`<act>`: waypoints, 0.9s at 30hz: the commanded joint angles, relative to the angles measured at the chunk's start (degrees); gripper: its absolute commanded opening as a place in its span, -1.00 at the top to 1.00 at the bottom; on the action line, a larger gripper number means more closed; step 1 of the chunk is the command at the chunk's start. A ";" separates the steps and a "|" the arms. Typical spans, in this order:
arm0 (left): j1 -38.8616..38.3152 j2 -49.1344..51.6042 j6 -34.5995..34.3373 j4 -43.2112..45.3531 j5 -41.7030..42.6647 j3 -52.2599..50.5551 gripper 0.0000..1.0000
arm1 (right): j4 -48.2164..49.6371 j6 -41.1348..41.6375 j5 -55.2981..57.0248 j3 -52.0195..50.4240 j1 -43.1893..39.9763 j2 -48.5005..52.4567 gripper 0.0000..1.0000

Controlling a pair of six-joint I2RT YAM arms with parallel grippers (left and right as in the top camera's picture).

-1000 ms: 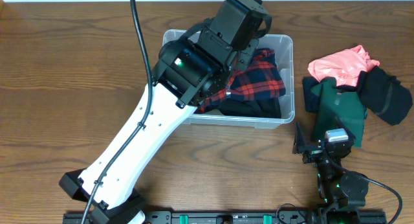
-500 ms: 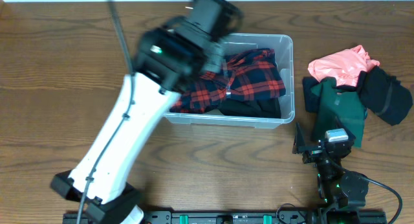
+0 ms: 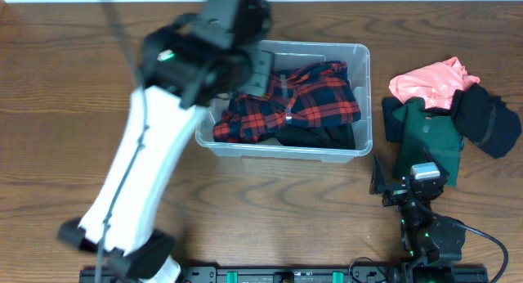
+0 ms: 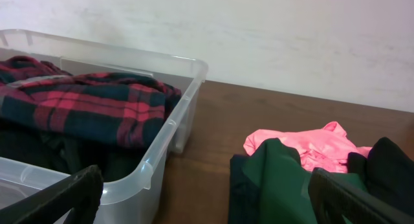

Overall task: Pack container
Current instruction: 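Push the plaid shirt down flat inside the bin with the left gripper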

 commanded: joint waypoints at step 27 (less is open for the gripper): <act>-2.56 34.38 -4.07 -1.70 1.92 -1.42 -0.07 | -0.07 -0.74 0.15 -0.22 -0.37 -0.35 -0.99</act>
